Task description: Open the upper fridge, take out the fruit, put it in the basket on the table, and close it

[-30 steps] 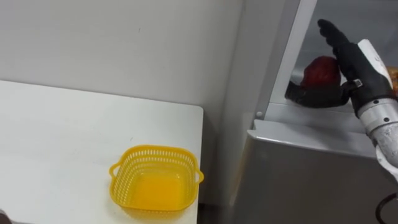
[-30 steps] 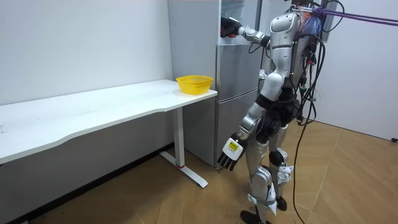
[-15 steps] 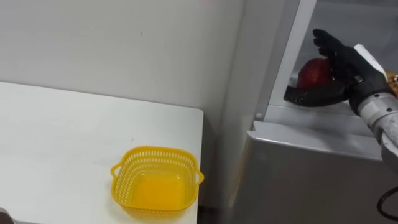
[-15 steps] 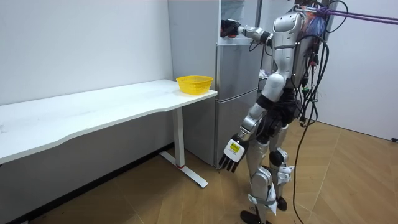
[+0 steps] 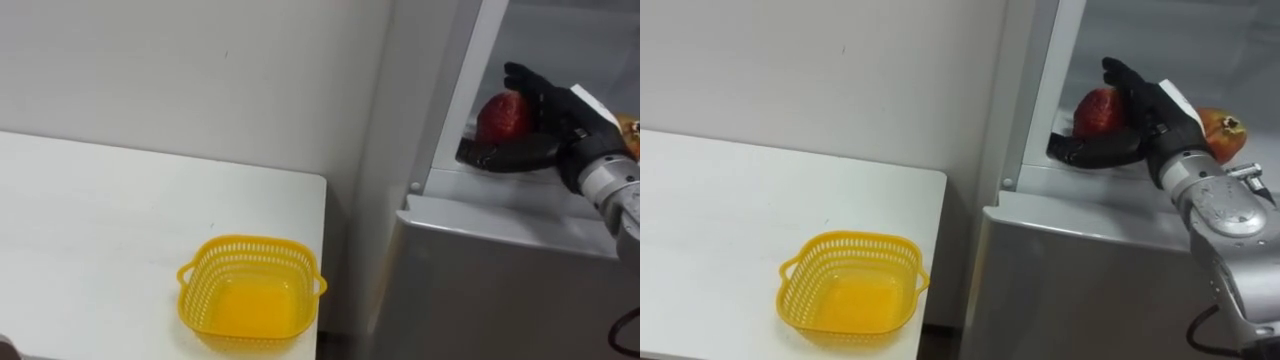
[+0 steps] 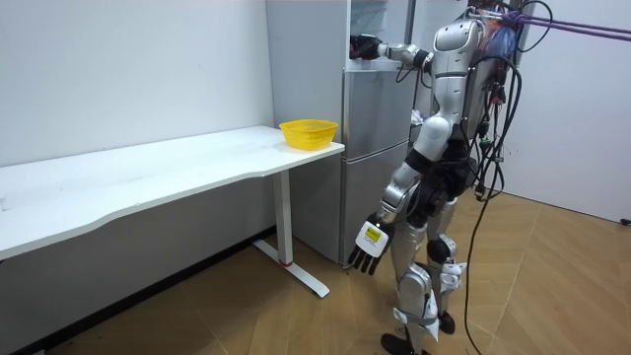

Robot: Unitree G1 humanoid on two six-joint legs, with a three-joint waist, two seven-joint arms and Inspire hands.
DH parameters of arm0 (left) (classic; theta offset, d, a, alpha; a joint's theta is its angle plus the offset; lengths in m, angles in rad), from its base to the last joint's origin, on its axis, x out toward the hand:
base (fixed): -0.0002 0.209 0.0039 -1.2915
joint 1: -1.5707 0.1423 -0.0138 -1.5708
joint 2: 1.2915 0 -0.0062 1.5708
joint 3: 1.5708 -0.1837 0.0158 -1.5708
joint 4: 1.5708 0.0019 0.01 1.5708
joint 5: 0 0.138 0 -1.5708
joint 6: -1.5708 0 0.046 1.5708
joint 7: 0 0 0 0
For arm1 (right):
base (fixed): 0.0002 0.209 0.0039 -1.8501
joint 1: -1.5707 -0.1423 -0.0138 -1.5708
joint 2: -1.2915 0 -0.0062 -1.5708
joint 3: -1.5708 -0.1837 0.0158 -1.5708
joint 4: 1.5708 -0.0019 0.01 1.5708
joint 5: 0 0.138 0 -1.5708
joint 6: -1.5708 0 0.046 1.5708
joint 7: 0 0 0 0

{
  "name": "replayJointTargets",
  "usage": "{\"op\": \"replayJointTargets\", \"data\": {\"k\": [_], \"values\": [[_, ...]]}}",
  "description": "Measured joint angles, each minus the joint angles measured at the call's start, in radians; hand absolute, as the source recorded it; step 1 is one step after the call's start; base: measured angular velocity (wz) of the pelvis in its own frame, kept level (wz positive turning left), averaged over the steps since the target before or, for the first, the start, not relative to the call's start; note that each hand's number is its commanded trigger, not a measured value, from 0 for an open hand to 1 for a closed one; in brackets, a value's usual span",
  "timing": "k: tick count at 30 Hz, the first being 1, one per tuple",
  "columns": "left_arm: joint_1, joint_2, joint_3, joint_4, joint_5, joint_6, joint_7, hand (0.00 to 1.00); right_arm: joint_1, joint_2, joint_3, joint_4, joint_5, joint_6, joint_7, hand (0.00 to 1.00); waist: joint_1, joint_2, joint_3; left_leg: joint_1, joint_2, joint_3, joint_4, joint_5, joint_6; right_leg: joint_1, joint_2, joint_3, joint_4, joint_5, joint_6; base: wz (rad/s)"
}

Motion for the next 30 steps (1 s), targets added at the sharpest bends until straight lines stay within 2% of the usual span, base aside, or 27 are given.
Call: {"op": "replayJointTargets", "data": {"k": [1, 2, 3, 21, 30], "values": [[0.000, 0.000, 0.000, 0.000, 0.000, 0.006, 0.000, 0.00, 0.000, 0.000, 0.000, 0.000, 0.002, 0.002, 0.001, 0.35, 0.000, 0.002, -0.0009, 0.000, 0.000, 0.000, 0.000, 0.000, 0.000, 0.000, 0.000, 0.000, 0.000, 0.000, 0.000, 0.00], [0.000, 0.000, 0.000, 0.000, 0.000, 0.008, 0.000, 0.00, 0.000, 0.000, 0.000, 0.000, 0.003, 0.005, 0.001, 0.61, 0.000, 0.002, -0.0014, 0.000, 0.000, 0.000, 0.000, 0.000, 0.000, 0.000, 0.000, 0.000, 0.000, 0.000, 0.000, 0.00], [0.000, 0.000, 0.000, 0.000, 0.000, 0.012, 0.000, 0.00, 0.000, 0.000, 0.000, 0.001, 0.004, 0.010, 0.002, 1.00, 0.001, 0.004, -0.0022, 0.000, 0.000, 0.000, 0.000, 0.000, 0.000, 0.000, 0.000, 0.000, 0.000, 0.000, 0.000, 0.00], [0.001, 0.001, -0.002, 0.001, -0.001, 0.012, 0.004, 0.00, -0.033, 0.000, -0.004, 0.033, 0.002, 0.006, 0.014, 1.00, 0.006, 0.004, -0.0012, 0.003, 0.000, 0.000, -0.002, 0.000, 0.000, 0.001, 0.001, 0.001, -0.001, 0.001, -0.002, 0.00], [0.004, 0.013, -0.017, 0.008, -0.001, -0.004, 0.021, 0.00, -0.039, 0.001, 0.005, 0.033, -0.016, -0.012, 0.004, 1.00, 0.005, -0.009, 0.0053, 0.012, 0.000, -0.001, -0.003, 0.000, 0.000, 0.001, 0.000, 0.006, -0.002, 0.001, -0.002, -0.02]]}}
